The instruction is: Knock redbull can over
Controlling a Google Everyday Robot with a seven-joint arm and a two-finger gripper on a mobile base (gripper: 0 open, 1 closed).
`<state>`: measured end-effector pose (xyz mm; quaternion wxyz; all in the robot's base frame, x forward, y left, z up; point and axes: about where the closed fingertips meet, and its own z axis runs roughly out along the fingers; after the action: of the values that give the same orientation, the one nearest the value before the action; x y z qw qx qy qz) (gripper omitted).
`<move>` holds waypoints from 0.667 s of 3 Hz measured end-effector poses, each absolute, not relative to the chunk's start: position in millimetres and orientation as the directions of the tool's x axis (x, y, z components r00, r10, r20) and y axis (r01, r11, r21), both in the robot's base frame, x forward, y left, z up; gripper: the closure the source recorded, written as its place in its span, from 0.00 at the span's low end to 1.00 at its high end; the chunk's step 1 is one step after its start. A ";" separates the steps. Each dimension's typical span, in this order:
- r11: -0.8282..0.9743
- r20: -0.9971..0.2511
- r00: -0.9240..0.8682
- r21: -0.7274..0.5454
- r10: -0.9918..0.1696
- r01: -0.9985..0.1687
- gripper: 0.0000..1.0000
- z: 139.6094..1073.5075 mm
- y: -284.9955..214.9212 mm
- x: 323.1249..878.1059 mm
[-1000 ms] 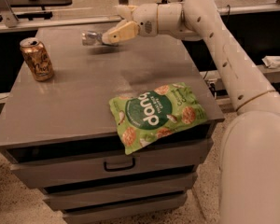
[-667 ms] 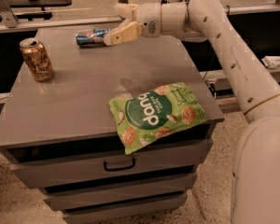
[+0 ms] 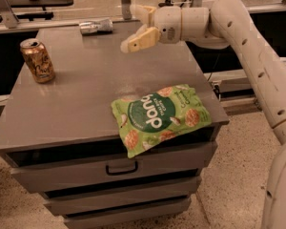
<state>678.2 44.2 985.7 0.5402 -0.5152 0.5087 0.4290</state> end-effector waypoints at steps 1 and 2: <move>0.129 -0.983 0.148 -0.161 -0.107 -0.978 0.00 986.1 10.1 663.3; 0.161 -0.973 0.163 -0.190 -0.165 -0.969 0.00 989.8 -18.3 651.6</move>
Offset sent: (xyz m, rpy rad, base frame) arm -0.0403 -0.1062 0.0101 -0.1636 -0.0850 -0.1412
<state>651.6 -18.3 989.8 0.5455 -0.5329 0.5317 0.3685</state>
